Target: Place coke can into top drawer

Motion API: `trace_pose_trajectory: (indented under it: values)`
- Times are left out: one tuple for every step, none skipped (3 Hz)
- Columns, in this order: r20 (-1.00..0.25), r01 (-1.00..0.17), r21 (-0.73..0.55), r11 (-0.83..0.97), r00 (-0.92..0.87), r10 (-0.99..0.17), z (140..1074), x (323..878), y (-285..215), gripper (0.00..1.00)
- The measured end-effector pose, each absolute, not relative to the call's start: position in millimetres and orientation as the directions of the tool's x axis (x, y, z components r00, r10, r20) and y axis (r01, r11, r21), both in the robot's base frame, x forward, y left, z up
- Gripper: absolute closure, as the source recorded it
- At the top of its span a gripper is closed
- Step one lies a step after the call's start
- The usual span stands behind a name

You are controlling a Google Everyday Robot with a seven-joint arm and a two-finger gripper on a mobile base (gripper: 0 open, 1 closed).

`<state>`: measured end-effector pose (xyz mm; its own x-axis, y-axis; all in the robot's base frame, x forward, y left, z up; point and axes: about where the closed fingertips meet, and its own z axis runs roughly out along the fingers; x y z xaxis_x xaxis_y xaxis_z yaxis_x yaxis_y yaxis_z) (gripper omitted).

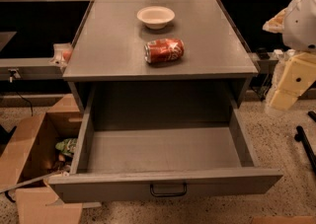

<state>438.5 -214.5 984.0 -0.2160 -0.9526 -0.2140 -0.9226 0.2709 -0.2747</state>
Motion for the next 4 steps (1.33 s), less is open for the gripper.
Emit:
trace_pose_trajectory:
  values:
    - [-0.214,-0.923,-0.275,0.271,-0.216,-0.953,984.0,438.5,-214.5,0.0]
    - [-0.232,-0.921,-0.287,0.263,-0.199,-0.952,981.0,458.1,-211.3,0.0]
    - [-0.302,-0.923,-0.309,0.23,-0.134,-0.944,972.5,541.7,-196.0,0.0]
    - [-0.388,-0.923,-0.311,0.226,-0.093,-0.917,965.0,602.9,-179.6,0.0]
